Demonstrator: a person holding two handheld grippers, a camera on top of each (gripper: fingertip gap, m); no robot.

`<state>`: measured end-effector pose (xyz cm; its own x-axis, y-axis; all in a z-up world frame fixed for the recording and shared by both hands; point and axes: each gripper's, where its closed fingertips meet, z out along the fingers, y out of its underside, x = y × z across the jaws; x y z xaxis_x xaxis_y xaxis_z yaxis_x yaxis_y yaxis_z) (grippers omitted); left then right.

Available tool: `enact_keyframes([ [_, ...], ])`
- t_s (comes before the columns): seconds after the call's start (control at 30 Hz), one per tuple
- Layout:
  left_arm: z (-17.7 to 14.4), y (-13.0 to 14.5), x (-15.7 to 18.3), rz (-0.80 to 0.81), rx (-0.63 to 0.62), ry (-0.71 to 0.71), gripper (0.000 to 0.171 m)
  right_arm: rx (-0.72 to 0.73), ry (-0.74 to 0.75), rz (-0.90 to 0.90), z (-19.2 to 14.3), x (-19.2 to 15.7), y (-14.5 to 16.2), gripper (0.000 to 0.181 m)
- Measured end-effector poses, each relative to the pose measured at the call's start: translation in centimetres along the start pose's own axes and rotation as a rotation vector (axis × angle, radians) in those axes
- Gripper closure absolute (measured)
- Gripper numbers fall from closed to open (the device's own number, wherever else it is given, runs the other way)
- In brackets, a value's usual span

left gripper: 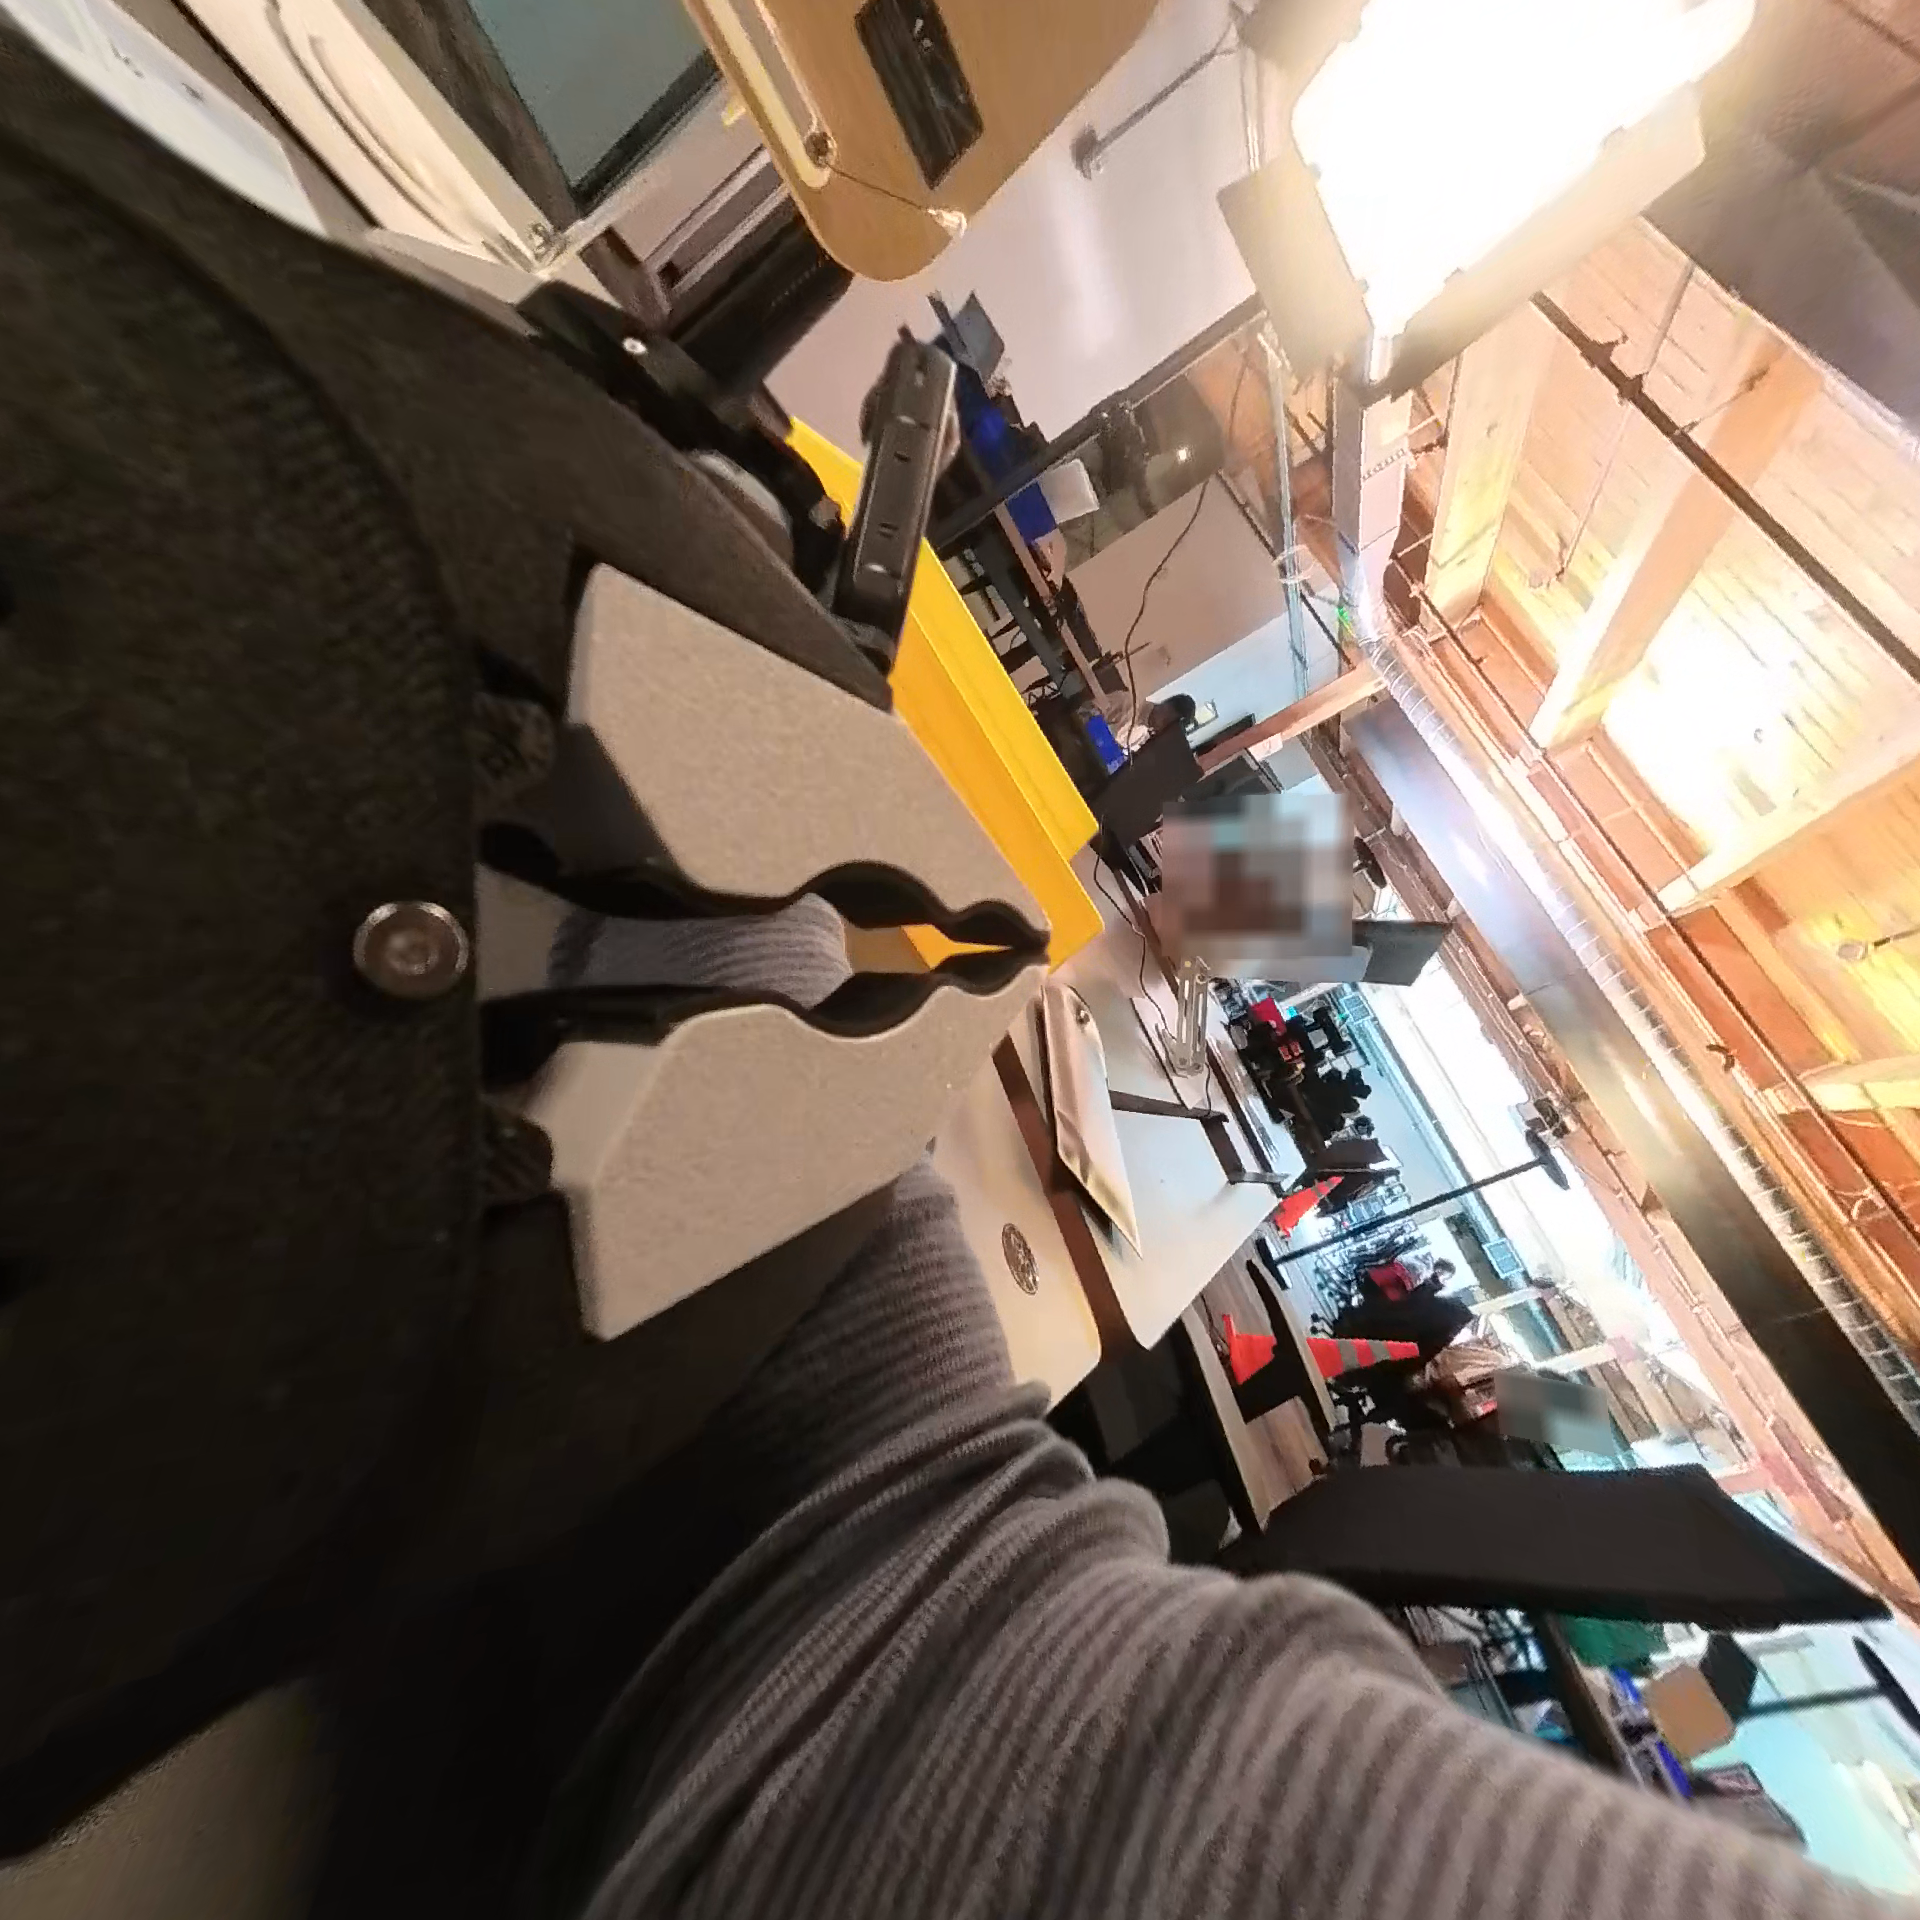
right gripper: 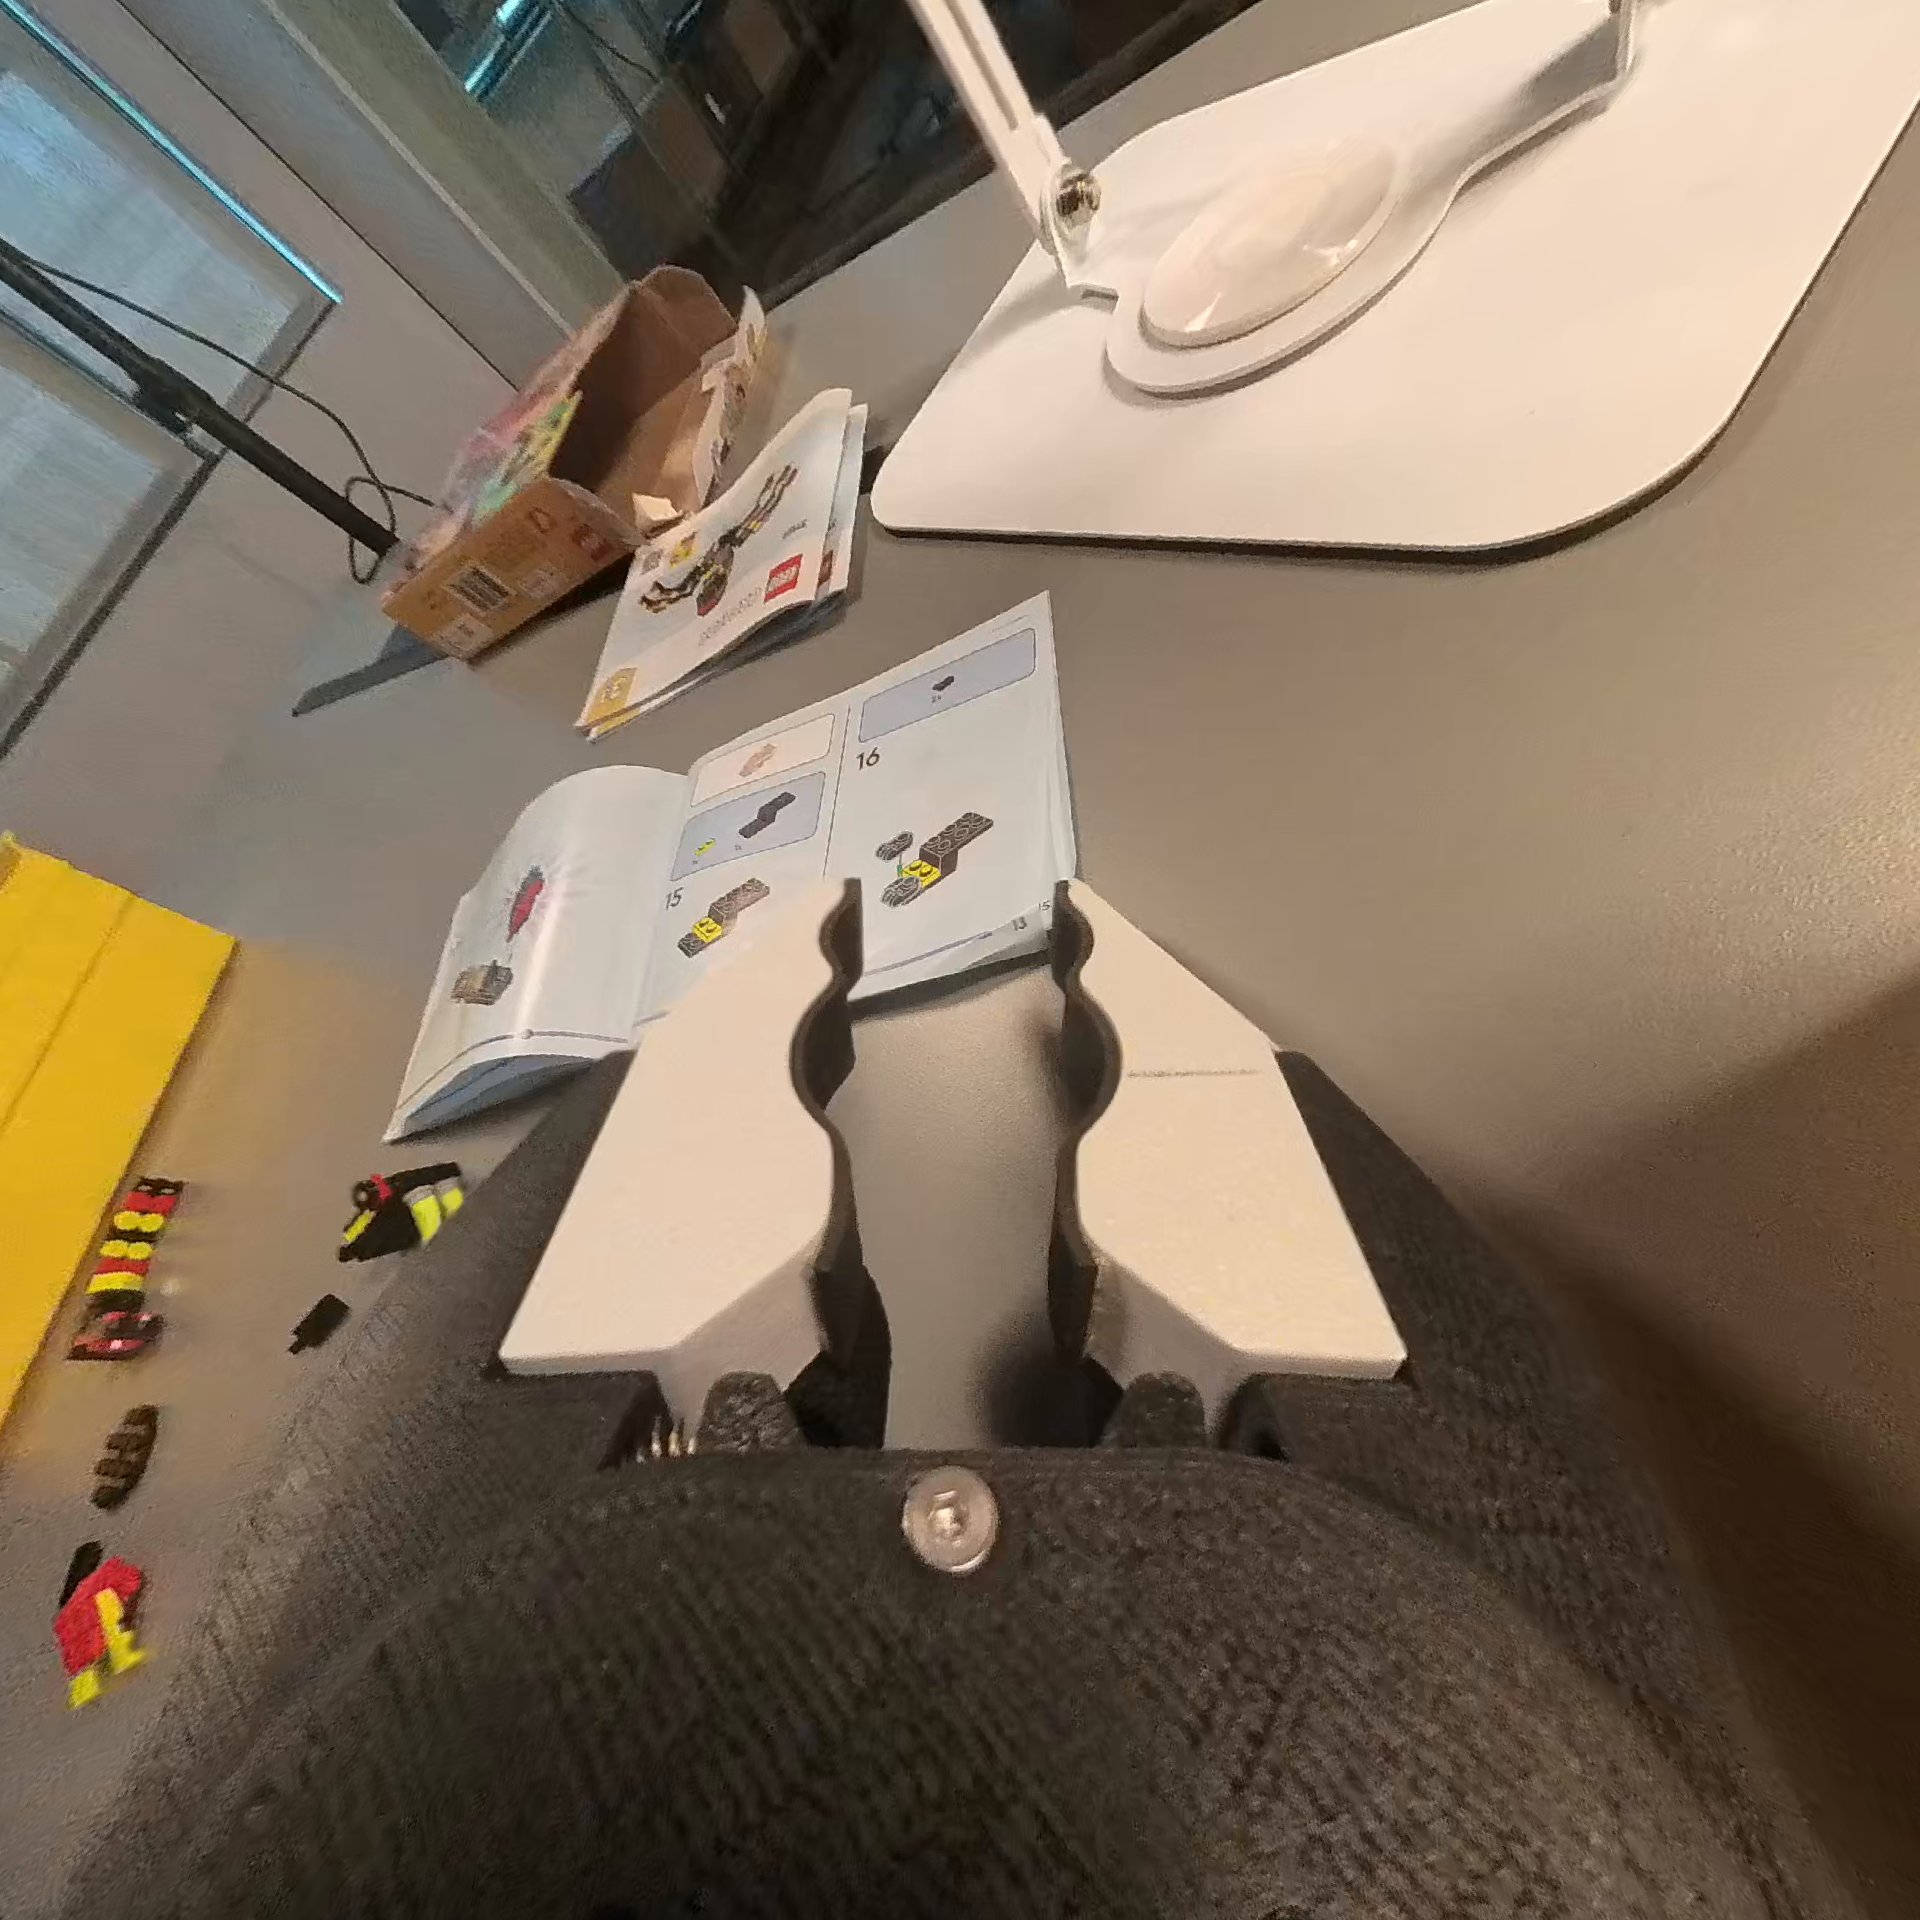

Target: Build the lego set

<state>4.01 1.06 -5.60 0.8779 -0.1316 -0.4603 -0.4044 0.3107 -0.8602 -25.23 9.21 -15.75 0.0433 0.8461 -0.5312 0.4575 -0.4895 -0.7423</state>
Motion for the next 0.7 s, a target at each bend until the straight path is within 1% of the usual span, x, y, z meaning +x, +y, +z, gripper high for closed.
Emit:
enact_keyframes([
  [0.07,0.0,-0.1,0.2,0.01,0.003,0.009,0.171,-0.015,0.031,-0.038,0.1,0.0,0.2,0.148],
  [0.17,0.0,-0.2,0.0,0.014,0.006,0.001,0.171,-0.046,0.081,-0.095,0.3,0.1,0.7,0.156],
  [0.37,-0.1,-0.3,-0.2,0.013,0.013,-0.004,0.171,-0.09,0.174,-0.214,0.5,0.3,1.3,0.157],
  [0.6,-0.1,-0.4,0.2,0.039,0.014,0.014,0.171,-0.167,0.329,-0.461,0.9,0.4,2.2,0.158],
  [0.7,-0.1,-0.4,0.4,0.044,0.014,0.021,0.171,-0.171,0.335,-0.508,1.0,0.1,2.3,0.164],
])
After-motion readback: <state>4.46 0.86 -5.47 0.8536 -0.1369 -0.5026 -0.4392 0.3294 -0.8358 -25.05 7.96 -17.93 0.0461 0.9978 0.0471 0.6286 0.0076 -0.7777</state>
